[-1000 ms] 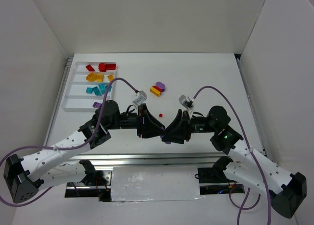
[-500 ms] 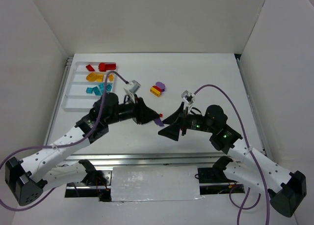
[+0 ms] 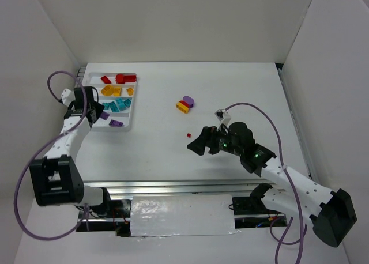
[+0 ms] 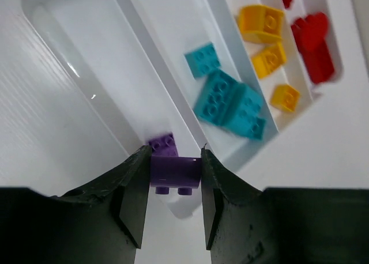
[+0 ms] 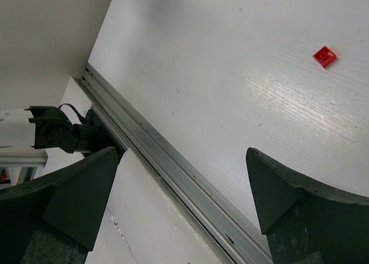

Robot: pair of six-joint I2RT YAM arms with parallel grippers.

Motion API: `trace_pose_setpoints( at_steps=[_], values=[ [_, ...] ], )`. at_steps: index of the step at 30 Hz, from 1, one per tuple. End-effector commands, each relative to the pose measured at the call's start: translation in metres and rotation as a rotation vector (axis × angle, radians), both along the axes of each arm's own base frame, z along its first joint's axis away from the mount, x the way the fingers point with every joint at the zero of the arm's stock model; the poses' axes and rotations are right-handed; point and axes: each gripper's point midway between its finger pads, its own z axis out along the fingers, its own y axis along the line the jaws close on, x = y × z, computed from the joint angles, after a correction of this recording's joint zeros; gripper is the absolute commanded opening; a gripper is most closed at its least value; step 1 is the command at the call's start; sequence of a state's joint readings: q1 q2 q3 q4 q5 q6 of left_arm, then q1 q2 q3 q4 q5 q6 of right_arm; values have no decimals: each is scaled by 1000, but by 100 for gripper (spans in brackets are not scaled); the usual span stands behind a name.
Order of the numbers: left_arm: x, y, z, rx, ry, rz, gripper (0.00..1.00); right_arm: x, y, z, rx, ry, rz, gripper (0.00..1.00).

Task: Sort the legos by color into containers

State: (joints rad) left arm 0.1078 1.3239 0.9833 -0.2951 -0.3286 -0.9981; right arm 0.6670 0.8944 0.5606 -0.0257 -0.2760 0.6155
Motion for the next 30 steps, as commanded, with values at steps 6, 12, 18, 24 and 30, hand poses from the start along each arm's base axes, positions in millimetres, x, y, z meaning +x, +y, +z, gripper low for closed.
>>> trace_pose_setpoints(
  at_steps=[6, 12, 18, 24, 30],
  values=[
    [11, 72, -6, 17, 42, 243, 1, -7, -3, 8, 8, -51, 32, 99],
    [13, 77, -24, 0, 45, 234, 24, -9, 0, 8, 4, -53, 63, 99],
    [17, 72, -41, -52, 66, 210, 68, -9, 0, 5, -12, -56, 74, 100],
    [5, 70, -22, -51, 26, 224, 100, 4, 6, 4, -27, -38, 50, 100],
    [-10, 23, 42, -81, -121, -7, 100, 68, -2, 7, -243, 40, -189, 99]
  ],
)
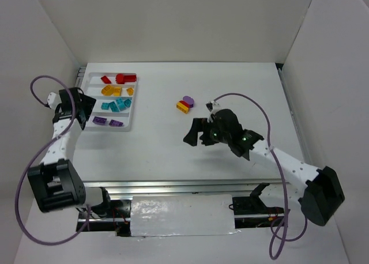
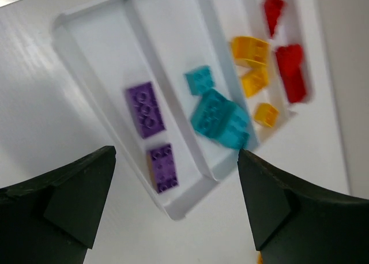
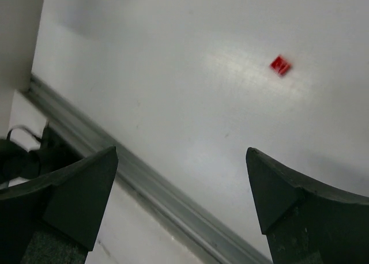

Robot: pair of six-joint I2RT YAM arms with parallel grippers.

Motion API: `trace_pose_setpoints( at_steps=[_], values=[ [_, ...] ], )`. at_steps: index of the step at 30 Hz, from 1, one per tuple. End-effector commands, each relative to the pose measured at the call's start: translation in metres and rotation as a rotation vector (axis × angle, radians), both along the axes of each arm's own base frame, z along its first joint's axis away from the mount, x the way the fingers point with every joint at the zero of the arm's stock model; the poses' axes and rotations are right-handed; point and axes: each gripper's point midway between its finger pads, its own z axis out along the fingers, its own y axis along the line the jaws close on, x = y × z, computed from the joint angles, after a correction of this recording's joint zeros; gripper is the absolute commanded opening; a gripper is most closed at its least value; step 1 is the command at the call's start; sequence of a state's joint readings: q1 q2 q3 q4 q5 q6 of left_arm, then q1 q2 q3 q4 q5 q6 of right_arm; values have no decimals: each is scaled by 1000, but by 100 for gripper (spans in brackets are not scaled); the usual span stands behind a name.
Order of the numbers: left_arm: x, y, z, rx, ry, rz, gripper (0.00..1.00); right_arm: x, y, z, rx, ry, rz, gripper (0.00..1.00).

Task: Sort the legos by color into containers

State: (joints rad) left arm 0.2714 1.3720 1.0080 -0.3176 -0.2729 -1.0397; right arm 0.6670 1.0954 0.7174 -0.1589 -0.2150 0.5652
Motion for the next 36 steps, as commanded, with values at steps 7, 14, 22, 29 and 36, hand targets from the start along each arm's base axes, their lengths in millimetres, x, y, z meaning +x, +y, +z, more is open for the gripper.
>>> trace_pose_setpoints(
  at_steps=[7, 14, 22, 29, 36],
  values=[
    [-42, -126, 119, 122, -331, -763, 99, 143, 2, -39, -598, -1, -135, 100],
    [-89, -159, 96, 260, -295, -1008, 99, 240, -3, -38, -709, -52, -289, 100],
    [-97, -168, 93, 246, -306, -1063, 99, 264, 18, -43, -482, -41, -116, 100],
    [-98, -175, 94, 236, -326, -1102, 99, 263, 22, -69, -588, -82, 138, 100],
    [-98, -179, 93, 220, -333, -1133, 100, 285, 13, -85, -712, -127, 161, 100]
  ],
)
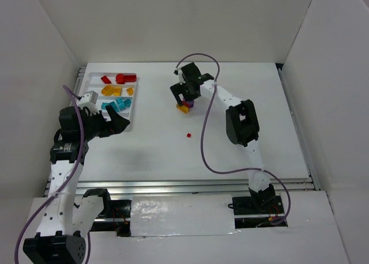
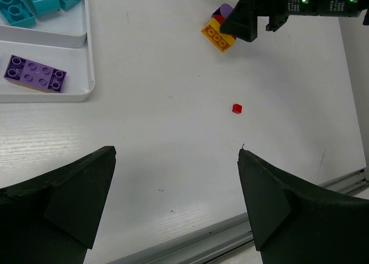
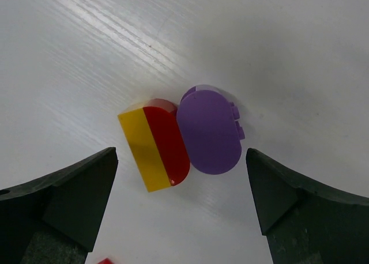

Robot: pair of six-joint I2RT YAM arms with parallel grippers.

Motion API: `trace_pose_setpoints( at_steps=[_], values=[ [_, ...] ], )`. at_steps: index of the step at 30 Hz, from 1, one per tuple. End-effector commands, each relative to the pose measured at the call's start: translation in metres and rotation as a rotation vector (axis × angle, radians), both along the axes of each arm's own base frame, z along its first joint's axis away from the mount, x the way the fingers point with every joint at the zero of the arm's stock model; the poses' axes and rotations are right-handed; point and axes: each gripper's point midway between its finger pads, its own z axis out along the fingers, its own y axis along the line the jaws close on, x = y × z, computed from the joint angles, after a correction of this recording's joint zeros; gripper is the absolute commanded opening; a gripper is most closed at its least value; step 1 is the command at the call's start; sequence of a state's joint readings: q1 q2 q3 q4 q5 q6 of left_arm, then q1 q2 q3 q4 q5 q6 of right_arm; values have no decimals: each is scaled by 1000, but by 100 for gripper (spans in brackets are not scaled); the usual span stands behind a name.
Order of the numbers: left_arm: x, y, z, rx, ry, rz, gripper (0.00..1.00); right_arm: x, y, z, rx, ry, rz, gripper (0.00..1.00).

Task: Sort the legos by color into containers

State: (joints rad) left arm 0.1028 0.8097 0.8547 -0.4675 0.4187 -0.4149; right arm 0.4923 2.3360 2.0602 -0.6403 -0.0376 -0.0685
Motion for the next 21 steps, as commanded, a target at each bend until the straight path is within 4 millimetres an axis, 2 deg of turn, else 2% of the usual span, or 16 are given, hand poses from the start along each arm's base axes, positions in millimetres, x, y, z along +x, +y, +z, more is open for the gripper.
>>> trace_pose_setpoints(
  at_steps=[1, 6, 8, 13, 18, 21],
  values=[
    [3, -7, 10, 9, -59, -58, 99, 12, -5, 6, -71, -42, 54, 100],
    [3, -10, 10, 2, -57, -79, 99, 9, 2, -8, -72, 6, 116, 100],
    [3, -11, 10, -1, -57, -84, 100, 4, 6, -7, -63, 33, 153, 100],
    [3, -12, 10, -2, -56, -88, 100, -14, 18, -26, -82, 118, 219, 100],
    [3, -12, 11, -3, -59, -90, 100, -10, 13, -34, -123, 111, 160, 100],
    [2, -12, 12, -1, -63, -88, 99, -20, 17, -39, -106, 156, 183, 100]
  ],
)
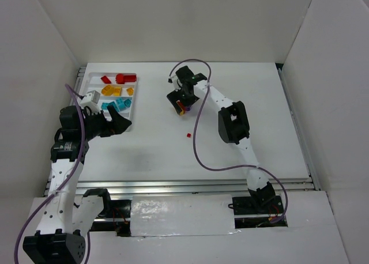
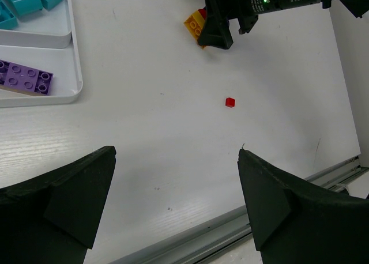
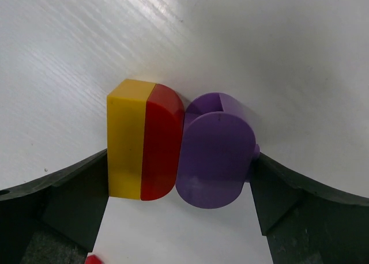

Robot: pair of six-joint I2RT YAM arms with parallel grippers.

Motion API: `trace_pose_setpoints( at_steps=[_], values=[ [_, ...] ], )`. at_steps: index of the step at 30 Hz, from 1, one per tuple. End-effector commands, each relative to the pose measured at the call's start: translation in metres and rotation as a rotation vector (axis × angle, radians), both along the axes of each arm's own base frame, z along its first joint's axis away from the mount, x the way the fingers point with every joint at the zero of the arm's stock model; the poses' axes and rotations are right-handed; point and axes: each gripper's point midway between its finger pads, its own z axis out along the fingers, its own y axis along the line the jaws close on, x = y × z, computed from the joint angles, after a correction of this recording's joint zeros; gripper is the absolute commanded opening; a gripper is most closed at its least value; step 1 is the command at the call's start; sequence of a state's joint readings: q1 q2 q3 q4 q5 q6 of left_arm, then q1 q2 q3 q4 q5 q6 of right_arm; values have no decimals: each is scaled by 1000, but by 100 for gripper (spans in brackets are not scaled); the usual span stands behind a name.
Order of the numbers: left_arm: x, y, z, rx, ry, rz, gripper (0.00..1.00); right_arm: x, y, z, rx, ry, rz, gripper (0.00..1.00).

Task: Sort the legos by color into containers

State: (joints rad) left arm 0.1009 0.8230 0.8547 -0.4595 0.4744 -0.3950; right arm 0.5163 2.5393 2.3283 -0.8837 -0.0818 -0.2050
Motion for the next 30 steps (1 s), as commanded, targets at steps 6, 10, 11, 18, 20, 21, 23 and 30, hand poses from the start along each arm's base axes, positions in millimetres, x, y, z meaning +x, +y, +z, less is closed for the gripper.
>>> trace_pose_setpoints(
  at_steps=[6, 10, 11, 18, 20, 21, 23, 30],
  values=[
    [2, -3, 13, 10, -63, -25, 100, -11, 7, -1, -43, -17, 1, 66],
    [2, -2, 13, 12, -62, -19, 99, 8, 13, 20, -2, -134, -71, 34],
    [2, -1, 13, 11, -63, -15, 99, 9, 16, 32, 23, -154, -82, 31],
    [5, -7, 25, -51, -74, -15, 100, -35, 45, 124, 264, -309, 2, 20],
    [7, -12, 34, -113, -90, -9, 100, -63, 61, 175, 357, -394, 53, 20],
    [4, -21, 40, -157, -102, -51, 100, -82, 61, 169, 357, -374, 72, 20],
    [4, -32, 53, -262, -136, -80, 100, -123, 78, 204, 432, -427, 141, 21],
    [-14, -64, 71, -437, -85, -245, 100, -265, 109, 196, 439, -446, 465, 23]
  ],
)
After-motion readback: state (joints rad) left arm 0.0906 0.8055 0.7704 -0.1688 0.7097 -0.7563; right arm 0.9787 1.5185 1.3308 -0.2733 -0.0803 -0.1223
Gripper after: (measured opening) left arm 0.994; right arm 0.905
